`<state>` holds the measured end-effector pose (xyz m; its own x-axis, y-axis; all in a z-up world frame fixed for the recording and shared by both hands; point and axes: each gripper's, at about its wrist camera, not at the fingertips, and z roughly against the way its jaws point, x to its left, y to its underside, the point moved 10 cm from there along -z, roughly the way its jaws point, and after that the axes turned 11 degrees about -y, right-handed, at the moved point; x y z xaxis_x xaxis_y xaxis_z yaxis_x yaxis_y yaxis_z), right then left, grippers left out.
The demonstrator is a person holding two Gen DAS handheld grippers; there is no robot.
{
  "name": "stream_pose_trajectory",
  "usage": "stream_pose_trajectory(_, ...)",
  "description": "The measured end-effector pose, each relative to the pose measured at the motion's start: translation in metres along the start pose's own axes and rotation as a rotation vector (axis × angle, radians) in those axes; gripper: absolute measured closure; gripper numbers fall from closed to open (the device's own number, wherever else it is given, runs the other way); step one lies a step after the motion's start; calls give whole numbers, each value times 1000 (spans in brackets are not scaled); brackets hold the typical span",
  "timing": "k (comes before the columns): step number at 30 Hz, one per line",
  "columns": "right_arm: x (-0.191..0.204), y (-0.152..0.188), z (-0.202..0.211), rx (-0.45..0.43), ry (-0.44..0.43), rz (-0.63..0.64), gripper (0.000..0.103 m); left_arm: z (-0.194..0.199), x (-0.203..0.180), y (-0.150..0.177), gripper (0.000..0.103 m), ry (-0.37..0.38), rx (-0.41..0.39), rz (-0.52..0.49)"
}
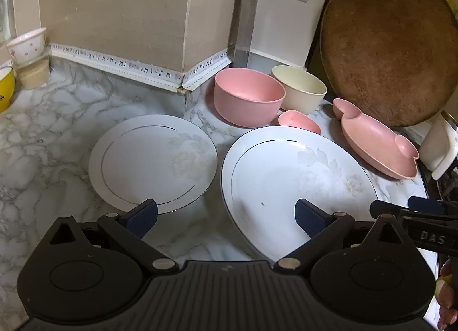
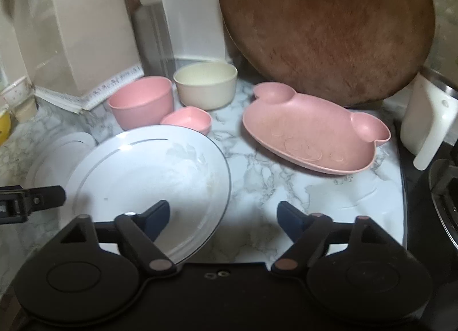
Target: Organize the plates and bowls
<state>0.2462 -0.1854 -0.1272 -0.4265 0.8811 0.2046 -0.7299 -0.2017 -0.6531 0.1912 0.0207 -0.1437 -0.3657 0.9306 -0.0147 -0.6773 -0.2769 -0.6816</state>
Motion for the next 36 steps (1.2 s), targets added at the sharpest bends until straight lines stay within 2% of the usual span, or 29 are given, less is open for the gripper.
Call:
stream_pose_trajectory(4, -6, -8, -14, 26, -24, -6, 33, -10, -9, -3, 19, 0, 14, -5)
stream_pose_trajectory(6, -6, -9, -20, 37, -47, -12, 37, -16, -11, -2, 30, -6, 33, -8)
stream_pose_trajectory(11, -8, -9, -32, 59, -82, -37, 47, -24, -16, -1, 33, -5, 44, -13)
stream_pose_trajectory(14, -11, -8, -38, 69, -83, -52, 53, -30, -16, 0, 46, -3, 65, 9)
stream_pose_trajectory(16, -12, -7, -41, 80, -89, -62, 57, -34, -16, 0, 50, 12, 79, 29)
stream_pose_trajectory(18, -12, -8, -43, 88, -95, -70, 67, -35, -17, 0, 55, 30, 83, 44)
stream_pose_trajectory(20, -13, -8, -43, 95, -105, -83, 71, -35, -18, 0, 64, 41, 85, 51)
stream_pose_trajectory(22, -14, -8, -43, 97, -106, -94, 74, -36, -18, -2, 66, 37, 85, 59)
stream_pose_trajectory(24, -15, -8, -44, 100, -115, -106, 84, -40, -16, -2, 71, 39, 97, 71)
stream_pose_trajectory(30, -15, -8, -41, 93, -138, -138, 91, -48, -9, -1, 86, 45, 128, 103)
stream_pose_trajectory(36, -16, -7, -40, 85, -140, -161, 92, -49, -3, -1, 92, 58, 133, 115)
